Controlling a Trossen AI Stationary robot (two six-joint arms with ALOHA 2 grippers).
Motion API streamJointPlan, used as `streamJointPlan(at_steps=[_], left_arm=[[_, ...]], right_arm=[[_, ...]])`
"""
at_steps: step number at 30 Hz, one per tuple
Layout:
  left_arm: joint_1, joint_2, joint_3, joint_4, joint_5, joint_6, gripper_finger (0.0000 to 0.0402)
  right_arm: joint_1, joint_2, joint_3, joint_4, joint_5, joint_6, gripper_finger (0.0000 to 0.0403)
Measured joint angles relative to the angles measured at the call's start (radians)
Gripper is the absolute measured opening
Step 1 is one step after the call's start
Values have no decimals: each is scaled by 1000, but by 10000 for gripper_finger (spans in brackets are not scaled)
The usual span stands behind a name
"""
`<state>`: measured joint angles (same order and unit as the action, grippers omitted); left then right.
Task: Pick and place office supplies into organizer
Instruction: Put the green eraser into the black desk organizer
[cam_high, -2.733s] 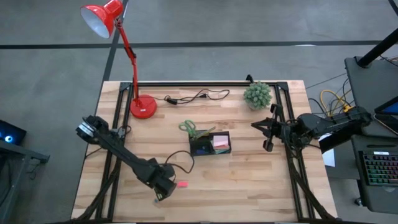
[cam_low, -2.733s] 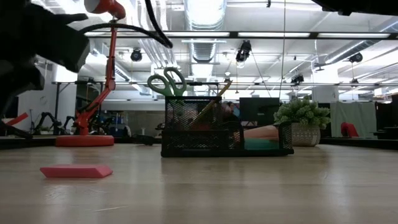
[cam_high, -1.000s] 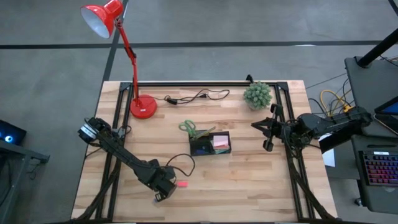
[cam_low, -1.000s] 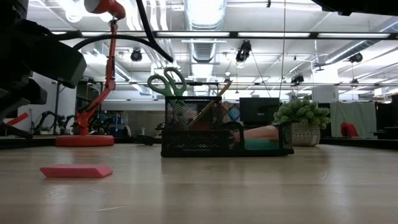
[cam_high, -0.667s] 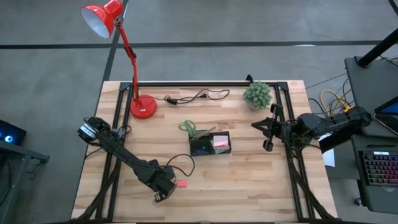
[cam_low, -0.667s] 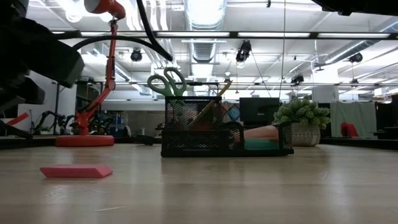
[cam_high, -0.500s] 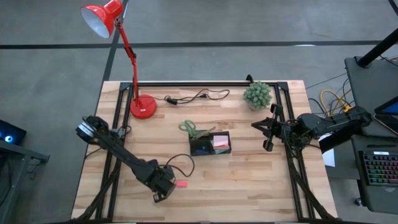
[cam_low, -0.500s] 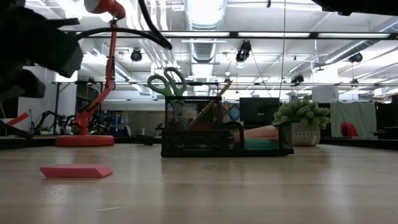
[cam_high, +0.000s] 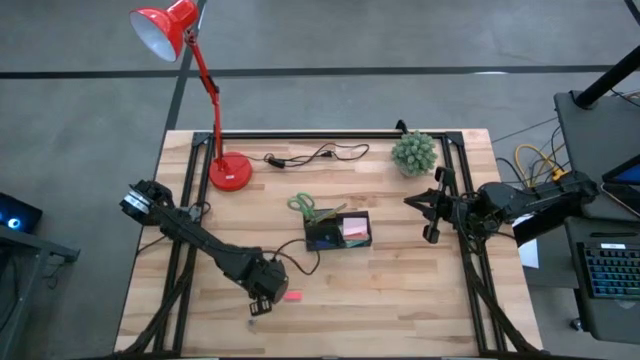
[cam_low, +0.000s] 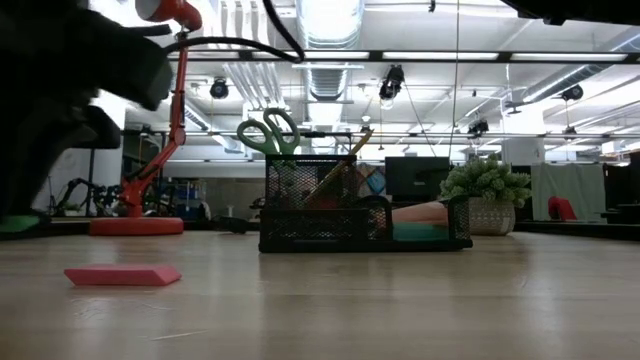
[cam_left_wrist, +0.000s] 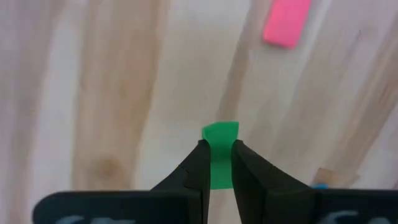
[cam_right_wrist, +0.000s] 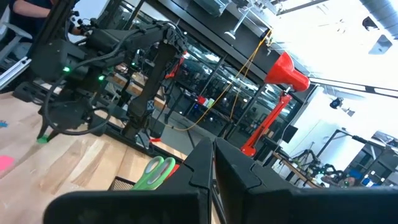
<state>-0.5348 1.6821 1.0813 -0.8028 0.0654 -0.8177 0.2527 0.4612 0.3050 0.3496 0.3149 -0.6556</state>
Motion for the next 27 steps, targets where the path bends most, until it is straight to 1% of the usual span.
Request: streamJointPlan(at_steps=[7, 16, 19, 23, 27], left_arm=[[83, -28, 20, 1, -72, 217, 29], [218, -43, 121, 28, -195, 558, 29], [271, -44, 129, 132, -225, 679, 29], [329, -44, 126, 277, -230, 829, 29], [366, -44, 124, 349, -228, 911, 29]], right_arm=[[0, 0, 0, 0, 0, 0, 8], [0, 0, 0, 0, 0, 0, 8], [0, 0, 0, -1, 0, 0, 8], [0, 0, 0, -1, 0, 1, 8], [0, 0, 0, -1, 0, 26, 8]])
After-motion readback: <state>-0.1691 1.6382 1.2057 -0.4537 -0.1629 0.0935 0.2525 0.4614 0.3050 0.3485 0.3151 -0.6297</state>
